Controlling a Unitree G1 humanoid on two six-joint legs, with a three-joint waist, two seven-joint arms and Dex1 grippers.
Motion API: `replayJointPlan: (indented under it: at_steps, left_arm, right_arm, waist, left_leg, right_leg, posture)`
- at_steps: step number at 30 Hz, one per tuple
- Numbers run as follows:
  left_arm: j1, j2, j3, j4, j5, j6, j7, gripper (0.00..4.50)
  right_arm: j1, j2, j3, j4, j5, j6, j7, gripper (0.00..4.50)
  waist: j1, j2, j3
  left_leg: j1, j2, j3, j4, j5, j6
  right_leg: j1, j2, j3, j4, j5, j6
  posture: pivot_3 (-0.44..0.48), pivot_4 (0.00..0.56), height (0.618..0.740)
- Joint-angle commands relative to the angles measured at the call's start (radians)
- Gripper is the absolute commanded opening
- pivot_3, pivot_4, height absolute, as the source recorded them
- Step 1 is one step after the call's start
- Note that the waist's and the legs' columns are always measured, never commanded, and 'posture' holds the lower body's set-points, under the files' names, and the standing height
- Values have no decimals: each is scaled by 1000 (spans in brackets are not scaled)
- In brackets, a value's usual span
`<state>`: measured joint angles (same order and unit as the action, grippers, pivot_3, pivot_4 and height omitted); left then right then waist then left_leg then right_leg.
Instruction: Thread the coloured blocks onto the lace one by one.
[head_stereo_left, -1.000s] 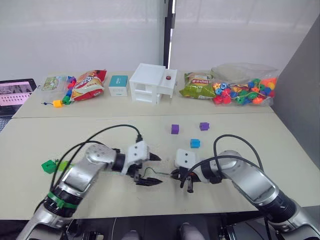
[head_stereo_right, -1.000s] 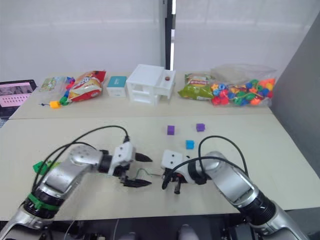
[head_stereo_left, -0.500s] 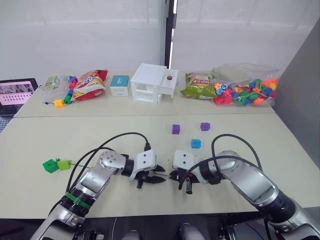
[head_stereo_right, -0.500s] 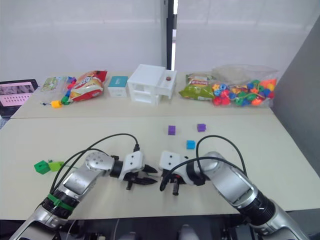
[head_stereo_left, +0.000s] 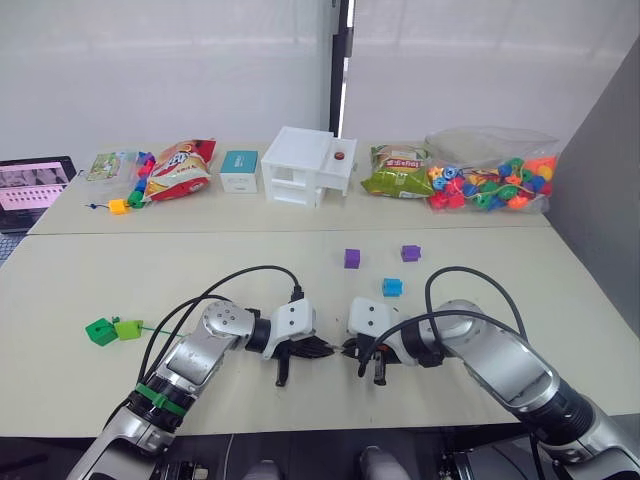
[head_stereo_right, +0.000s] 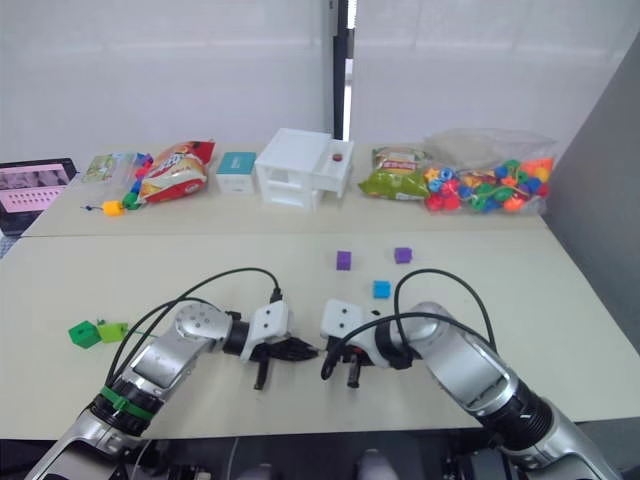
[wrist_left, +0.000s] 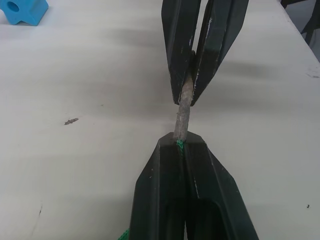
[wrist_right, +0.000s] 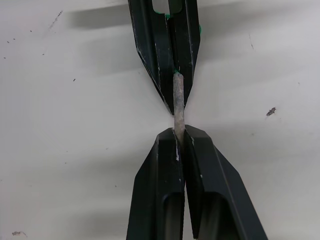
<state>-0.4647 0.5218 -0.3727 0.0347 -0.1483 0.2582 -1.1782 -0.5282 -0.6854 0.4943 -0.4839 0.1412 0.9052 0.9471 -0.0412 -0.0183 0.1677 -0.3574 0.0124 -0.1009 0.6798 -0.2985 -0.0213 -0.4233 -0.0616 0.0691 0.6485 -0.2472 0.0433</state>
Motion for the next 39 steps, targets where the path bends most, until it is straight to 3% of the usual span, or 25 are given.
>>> replayJointPlan:
  at_steps: [1,3,6,10,21,22,27,39]
  left_arm:
    - [-17,0,28,-42,-21,-3,-4,14]
    - [-13,7,33,-50,-24,12,-1,14]
    - [-7,5,55,-80,-71,65,-10,879]
    - [-8,6,36,-80,-25,33,16,2186]
    - [0,6,30,-79,-29,37,-2,2186]
    - [1,7,28,-78,-27,35,-3,1638]
    - [4,12,22,-71,-17,30,-15,46]
    - [-13,3,37,-67,-27,42,-11,10]
  right_arm:
    - [3,-4,-1,-41,21,-4,8,0]
    - [3,-4,-1,-41,21,-4,9,0]
    - [4,-5,-1,-42,21,-3,9,0]
    - [5,-5,-1,-43,20,-4,9,0]
    - [3,-7,-7,-46,22,3,10,0]
    - [4,-7,-8,-46,22,4,9,0]
    - [7,-10,-10,-50,24,6,8,0]
    - [21,-21,-2,-57,23,4,9,0]
  waist:
    - [0,0,0]
    - [0,0,0]
    - [0,0,0]
    - [0,0,0]
    - [0,0,0]
    - [0,0,0]
    - [0,0,0]
    - [0,0,0]
  left_leg:
    - [0,0,0,0,0,0]
    - [0,0,0,0,0,0]
    - [0,0,0,0,0,0]
    - [0,0,0,0,0,0]
    - [0,0,0,0,0,0]
    - [0,0,0,0,0,0]
    - [0,0,0,0,0,0]
    - [0,0,0,0,0,0]
  right_leg:
    - [0,0,0,0,0,0]
    - [0,0,0,0,0,0]
    - [0,0,0,0,0,0]
    - [0,0,0,0,0,0]
    - [0,0,0,0,0,0]
    - [0,0,0,0,0,0]
    - [0,0,0,0,0,0]
    - [0,0,0,0,0,0]
  posture:
    - [0,150,740]
    - [0,150,740]
    - [0,150,740]
    - [0,150,740]
    - [0,150,740]
    - [0,150,740]
    - [0,150,740]
    - [0,150,740]
